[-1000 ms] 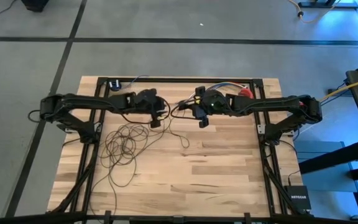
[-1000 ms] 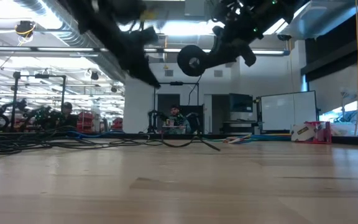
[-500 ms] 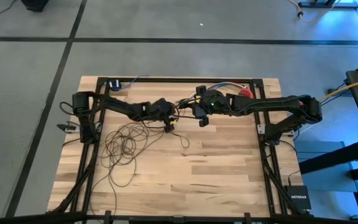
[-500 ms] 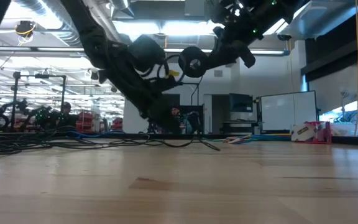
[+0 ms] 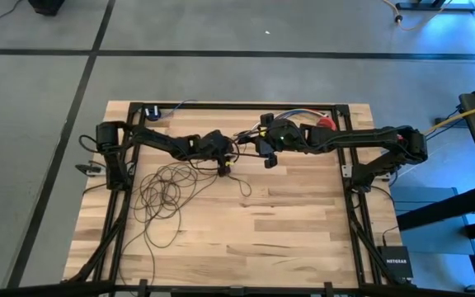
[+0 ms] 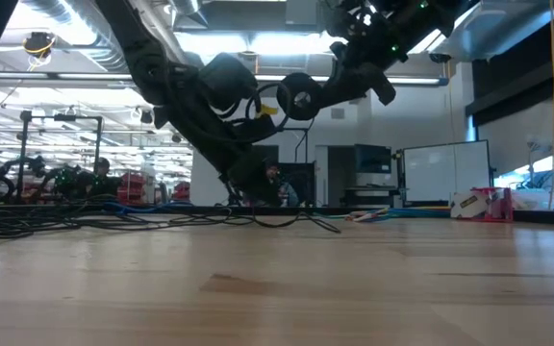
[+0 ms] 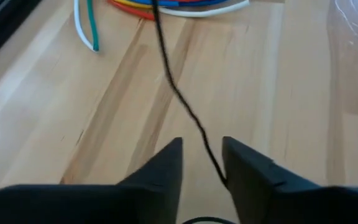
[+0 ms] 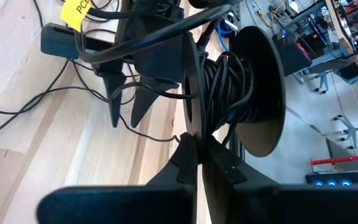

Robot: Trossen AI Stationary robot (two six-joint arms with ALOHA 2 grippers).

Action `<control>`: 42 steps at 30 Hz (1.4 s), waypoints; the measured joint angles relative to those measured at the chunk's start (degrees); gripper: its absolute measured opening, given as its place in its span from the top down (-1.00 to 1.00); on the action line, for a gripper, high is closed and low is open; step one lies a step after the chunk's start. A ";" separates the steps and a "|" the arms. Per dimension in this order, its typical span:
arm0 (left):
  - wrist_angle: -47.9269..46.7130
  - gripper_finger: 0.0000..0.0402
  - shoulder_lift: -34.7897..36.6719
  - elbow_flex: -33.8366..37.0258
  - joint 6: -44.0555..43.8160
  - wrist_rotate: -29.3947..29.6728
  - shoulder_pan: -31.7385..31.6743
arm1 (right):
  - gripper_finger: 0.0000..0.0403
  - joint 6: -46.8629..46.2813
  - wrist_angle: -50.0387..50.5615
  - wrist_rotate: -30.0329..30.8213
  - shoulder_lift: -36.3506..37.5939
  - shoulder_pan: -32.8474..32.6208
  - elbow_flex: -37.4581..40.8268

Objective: Coiling cords

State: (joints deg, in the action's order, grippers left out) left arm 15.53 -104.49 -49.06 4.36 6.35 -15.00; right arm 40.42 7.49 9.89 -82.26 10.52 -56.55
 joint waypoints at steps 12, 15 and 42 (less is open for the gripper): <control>-5.77 0.97 2.12 0.02 3.29 0.71 0.34 | 0.95 -1.27 0.16 -0.19 0.00 0.00 0.00; -11.33 0.97 5.48 0.02 4.73 2.53 1.68 | 0.95 -1.27 0.27 0.07 0.00 0.00 0.00; -20.31 0.99 37.94 -0.02 20.08 13.33 11.78 | 0.95 -1.60 1.73 -0.87 0.00 -0.01 0.00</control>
State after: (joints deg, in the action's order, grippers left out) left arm -4.77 -66.55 -49.08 24.44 19.68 -3.22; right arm 38.83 9.22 9.02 -82.26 10.51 -56.55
